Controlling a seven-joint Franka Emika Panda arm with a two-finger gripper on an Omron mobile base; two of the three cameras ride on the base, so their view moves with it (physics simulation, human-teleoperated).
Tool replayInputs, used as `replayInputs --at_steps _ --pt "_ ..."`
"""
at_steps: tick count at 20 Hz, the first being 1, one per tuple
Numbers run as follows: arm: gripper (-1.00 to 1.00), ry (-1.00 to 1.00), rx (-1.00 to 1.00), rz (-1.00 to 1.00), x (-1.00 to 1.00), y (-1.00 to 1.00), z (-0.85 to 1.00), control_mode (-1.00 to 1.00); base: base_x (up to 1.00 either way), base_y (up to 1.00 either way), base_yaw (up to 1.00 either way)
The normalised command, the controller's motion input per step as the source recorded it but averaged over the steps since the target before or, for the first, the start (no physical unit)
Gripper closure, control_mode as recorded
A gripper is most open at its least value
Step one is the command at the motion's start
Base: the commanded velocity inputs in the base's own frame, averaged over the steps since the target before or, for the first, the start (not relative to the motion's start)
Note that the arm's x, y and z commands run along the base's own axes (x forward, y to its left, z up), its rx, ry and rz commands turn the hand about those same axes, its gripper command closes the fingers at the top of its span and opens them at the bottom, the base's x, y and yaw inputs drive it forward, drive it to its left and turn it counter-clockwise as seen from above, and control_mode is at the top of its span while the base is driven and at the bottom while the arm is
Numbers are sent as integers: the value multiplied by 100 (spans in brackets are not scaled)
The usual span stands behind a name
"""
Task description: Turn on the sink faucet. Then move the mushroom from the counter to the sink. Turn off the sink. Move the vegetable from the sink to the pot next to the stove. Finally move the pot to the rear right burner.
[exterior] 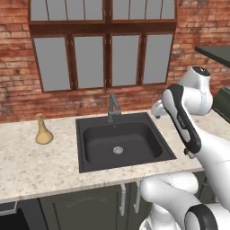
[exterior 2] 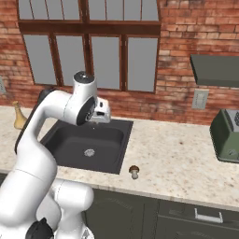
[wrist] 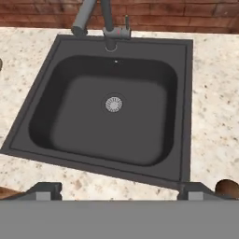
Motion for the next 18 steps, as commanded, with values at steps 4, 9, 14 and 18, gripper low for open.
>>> replayInputs --at_steps 4,9,14,18 --pt "-100 -16 5 17 0 -12 -11 -100 0 0 0" --pt "-100 -18 4 14 31 -4 -11 -100 0 0 0" --pt "-100 -16 6 11 53 0 -8 -100 0 0 0" --pt "-100 -15 6 12 55 0 -10 -100 0 0 0"
